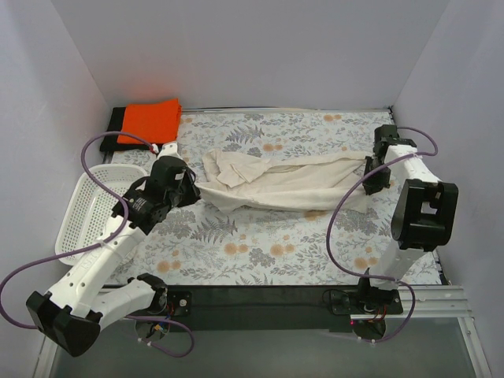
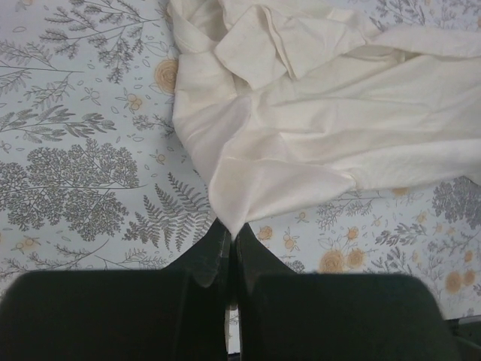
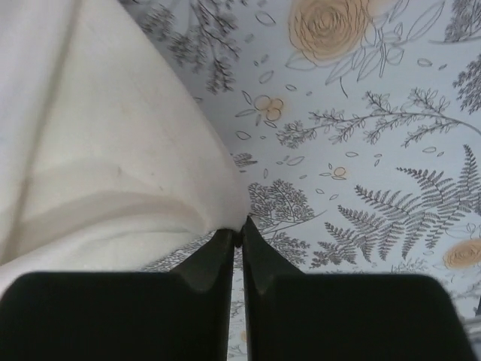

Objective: Fold and stack the t-shirts
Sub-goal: Flatten the tshirt out

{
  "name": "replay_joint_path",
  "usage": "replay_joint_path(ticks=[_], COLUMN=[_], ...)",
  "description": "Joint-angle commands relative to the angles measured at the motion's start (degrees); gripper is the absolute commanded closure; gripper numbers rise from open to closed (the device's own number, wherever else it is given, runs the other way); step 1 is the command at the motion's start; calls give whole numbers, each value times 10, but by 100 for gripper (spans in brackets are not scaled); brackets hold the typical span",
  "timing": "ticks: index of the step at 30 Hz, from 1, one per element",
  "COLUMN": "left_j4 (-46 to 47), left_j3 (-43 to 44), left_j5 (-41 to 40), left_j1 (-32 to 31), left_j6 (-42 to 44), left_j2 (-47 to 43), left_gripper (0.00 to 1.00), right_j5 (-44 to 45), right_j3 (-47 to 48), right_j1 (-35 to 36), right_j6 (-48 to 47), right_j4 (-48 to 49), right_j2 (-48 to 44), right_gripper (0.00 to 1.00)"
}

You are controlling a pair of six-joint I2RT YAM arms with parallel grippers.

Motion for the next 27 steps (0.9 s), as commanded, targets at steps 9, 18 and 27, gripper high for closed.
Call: replay_joint_path(ticks=[9, 18, 27], left_j4=[74, 80, 82], left_j3=[-51, -52, -54], left_j5=[123, 107, 102], left_j1=[3, 3, 3], left_j6=[30, 26, 27], left_j2=[1, 8, 8], left_gripper=[100, 100, 100], right_j5=[7, -17, 11], right_j3=[-44, -232, -262], right_j1=[-9, -14, -10], right_j6=[44, 125, 177], right_j4=[38, 101, 159], right_j2=[-32, -117, -155], right_gripper=[50, 48, 49])
